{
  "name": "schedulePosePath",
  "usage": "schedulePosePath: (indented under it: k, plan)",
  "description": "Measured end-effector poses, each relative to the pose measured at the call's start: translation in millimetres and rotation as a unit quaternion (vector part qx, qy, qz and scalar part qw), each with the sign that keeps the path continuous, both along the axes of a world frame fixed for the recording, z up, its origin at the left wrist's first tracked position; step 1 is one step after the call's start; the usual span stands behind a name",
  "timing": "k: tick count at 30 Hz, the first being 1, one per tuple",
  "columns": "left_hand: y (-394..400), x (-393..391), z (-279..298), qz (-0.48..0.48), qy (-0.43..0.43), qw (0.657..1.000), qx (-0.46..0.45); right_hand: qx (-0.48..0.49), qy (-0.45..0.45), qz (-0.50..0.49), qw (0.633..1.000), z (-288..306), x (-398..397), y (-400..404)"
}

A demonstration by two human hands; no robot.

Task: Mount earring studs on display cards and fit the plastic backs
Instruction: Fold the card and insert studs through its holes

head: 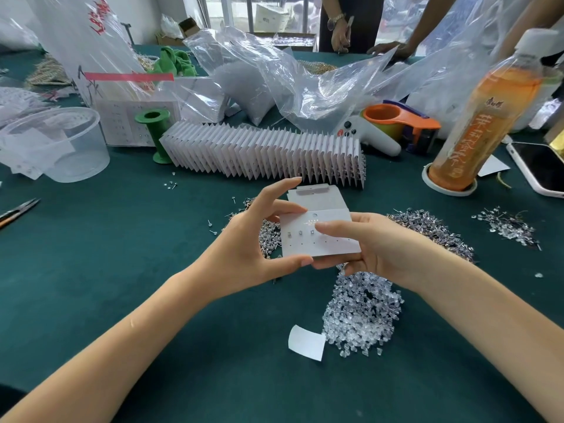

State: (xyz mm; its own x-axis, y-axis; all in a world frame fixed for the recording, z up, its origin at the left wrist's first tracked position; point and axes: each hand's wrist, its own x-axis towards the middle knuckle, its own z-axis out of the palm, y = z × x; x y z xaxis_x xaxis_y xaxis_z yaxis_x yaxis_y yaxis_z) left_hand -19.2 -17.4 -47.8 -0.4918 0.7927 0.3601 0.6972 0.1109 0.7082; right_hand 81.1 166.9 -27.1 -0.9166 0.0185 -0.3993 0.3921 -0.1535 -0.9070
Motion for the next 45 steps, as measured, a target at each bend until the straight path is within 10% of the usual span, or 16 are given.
schedulePosePath:
  k: [22,31,45]
  plan:
    - [7,1,-1,0.045,0.036,0.998,0.023,0.085,0.122,-0.224,0.963,7,24,35]
    - [36,17,-4,-0.063,0.145,0.979,-0.129,0.105,0.180,-0.300,0.931,-19,55,34]
    - [25,13,-10,-0.154,0.262,0.944,-0.128,0.194,0.291,-0.344,0.871,-16,71,20]
